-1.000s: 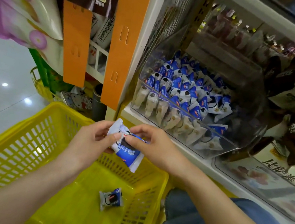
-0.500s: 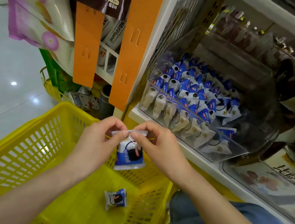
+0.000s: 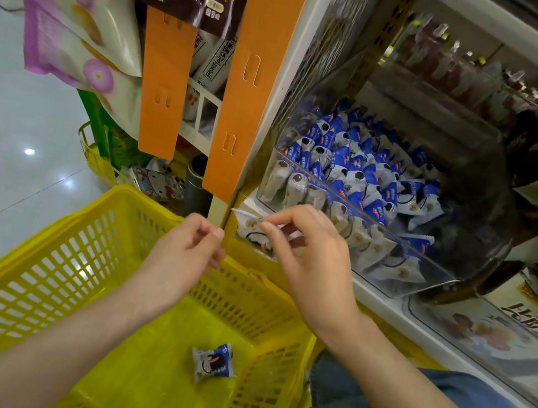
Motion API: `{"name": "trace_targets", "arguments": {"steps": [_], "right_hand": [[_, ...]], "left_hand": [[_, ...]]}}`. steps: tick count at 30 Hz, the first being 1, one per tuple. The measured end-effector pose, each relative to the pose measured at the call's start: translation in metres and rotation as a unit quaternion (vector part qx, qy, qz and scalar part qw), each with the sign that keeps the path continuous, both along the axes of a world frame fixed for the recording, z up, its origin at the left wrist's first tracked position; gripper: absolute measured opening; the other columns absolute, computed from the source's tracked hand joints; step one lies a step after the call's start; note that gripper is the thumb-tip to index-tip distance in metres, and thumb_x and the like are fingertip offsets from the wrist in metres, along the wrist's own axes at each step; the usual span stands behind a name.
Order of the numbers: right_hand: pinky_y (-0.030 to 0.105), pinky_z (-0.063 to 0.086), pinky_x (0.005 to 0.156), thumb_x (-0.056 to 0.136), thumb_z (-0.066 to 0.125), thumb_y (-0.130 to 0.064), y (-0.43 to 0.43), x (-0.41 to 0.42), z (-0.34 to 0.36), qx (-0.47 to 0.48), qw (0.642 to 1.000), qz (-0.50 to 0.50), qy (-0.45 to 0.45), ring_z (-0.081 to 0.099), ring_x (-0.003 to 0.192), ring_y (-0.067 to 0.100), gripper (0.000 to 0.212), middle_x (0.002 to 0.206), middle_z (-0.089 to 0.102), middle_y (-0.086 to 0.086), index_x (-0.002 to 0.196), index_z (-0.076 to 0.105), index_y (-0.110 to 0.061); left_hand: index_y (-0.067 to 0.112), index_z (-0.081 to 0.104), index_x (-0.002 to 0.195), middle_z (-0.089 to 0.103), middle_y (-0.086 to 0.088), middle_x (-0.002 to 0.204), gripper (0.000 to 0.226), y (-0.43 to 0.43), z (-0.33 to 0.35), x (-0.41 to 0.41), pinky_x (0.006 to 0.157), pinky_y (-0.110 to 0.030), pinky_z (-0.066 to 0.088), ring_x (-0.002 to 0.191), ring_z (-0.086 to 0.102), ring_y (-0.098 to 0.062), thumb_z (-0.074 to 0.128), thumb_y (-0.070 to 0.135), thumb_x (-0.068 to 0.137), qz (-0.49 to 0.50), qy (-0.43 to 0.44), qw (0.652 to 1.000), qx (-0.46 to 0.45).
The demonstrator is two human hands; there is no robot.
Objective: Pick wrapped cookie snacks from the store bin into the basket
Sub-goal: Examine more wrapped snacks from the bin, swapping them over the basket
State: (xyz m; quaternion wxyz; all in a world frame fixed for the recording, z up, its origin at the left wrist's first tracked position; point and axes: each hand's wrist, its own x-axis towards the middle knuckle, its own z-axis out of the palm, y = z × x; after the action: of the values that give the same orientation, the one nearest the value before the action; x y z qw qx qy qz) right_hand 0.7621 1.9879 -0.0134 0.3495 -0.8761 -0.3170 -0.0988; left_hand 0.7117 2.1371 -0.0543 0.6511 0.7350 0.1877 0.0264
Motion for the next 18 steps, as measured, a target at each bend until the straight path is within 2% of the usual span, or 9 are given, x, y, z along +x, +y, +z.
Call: {"name": "trace_targets", "arguments": {"steps": [3,5,7,9,11,13,15,18], "right_hand": [[0.028,0.048,0.072,0.087,0.056,-0.028,-0.0004,0.0017,0.0016,0.038,0.999,0.037,0.008,0.056,0.083,0.007,0.016,0.086,0.061,-0.006,0.089,0.064,-0.015],[0.03,0.046,0.076,0.087,0.061,-0.023,-0.0002,0.0006,-0.0006,-0.002,0.996,0.086,-0.013,0.056,0.087,0.013,0.012,0.089,0.062,-0.002,0.087,0.066,-0.012],[0.028,0.043,0.078,0.086,0.061,-0.022,-0.0001,-0.0012,-0.0032,-0.056,0.989,0.129,-0.044,0.053,0.091,0.015,0.013,0.094,0.063,0.002,0.087,0.067,-0.01],[0.023,0.04,0.077,0.086,0.058,-0.023,-0.0007,-0.002,-0.0041,-0.1,0.979,0.159,-0.074,0.048,0.093,0.013,0.017,0.097,0.063,0.003,0.087,0.068,-0.01],[0.022,0.04,0.078,0.087,0.055,-0.027,-0.0004,-0.0028,-0.0038,-0.122,0.977,0.162,-0.071,0.046,0.096,0.01,0.019,0.099,0.061,0.001,0.091,0.067,-0.012],[0.021,0.043,0.081,0.088,0.053,-0.035,0.0016,-0.0061,-0.0029,-0.094,0.989,0.11,0.003,0.049,0.097,0.005,0.024,0.104,0.057,-0.005,0.103,0.06,-0.018],[0.021,0.048,0.08,0.09,0.05,-0.037,0.0036,-0.0068,-0.001,-0.024,0.99,0.032,0.136,0.053,0.095,0.001,0.028,0.107,0.055,-0.011,0.114,0.049,-0.025],[0.017,0.053,0.073,0.094,0.047,-0.032,0.0054,-0.0009,0.0009,0.079,0.936,-0.03,0.342,0.06,0.085,-0.003,0.025,0.105,0.058,-0.01,0.117,0.04,-0.025]], "left_hand": [[0.009,0.06,0.079,0.069,-0.005,0.063,0.051,-0.0012,0.007,0.002,0.058,-0.03,0.055,0.058,0.066,-0.018,0.025,0.041,0.098,-0.042,0.09,0.985,-0.142],[0.011,0.064,0.088,0.073,-0.005,0.072,0.057,0.0007,0.0095,0.0023,0.054,-0.026,0.055,0.063,0.069,-0.019,0.023,0.049,0.096,-0.043,0.096,0.969,-0.223],[0.014,0.067,0.094,0.073,-0.008,0.082,0.046,0.0019,0.0097,0.0021,0.059,-0.027,0.056,0.071,0.07,-0.02,0.035,0.046,0.094,-0.026,0.068,0.959,-0.275],[0.014,0.07,0.094,0.073,-0.006,0.087,0.028,0.0009,0.0096,0.0016,0.066,-0.029,0.056,0.076,0.069,-0.017,0.049,0.032,0.092,-0.01,0.036,0.963,-0.265],[0.012,0.069,0.092,0.073,-0.004,0.087,0.019,-0.0006,0.0094,0.0018,0.068,-0.028,0.056,0.08,0.068,-0.014,0.053,0.021,0.091,0.01,0.013,0.971,-0.237],[0.012,0.066,0.099,0.072,-0.005,0.089,0.016,-0.0009,0.0091,0.0021,0.067,-0.027,0.055,0.082,0.068,-0.014,0.053,0.018,0.092,0.025,0.003,0.979,-0.204],[0.015,0.064,0.104,0.073,-0.002,0.089,0.016,-0.0012,0.0098,0.0014,0.064,-0.023,0.055,0.081,0.069,-0.013,0.052,0.017,0.092,0.026,0.0,0.986,-0.162],[0.015,0.062,0.108,0.072,-0.002,0.093,0.019,-0.0041,0.0104,0.0001,0.064,-0.021,0.055,0.08,0.068,-0.01,0.051,0.015,0.093,0.007,0.005,0.991,-0.136]]}}
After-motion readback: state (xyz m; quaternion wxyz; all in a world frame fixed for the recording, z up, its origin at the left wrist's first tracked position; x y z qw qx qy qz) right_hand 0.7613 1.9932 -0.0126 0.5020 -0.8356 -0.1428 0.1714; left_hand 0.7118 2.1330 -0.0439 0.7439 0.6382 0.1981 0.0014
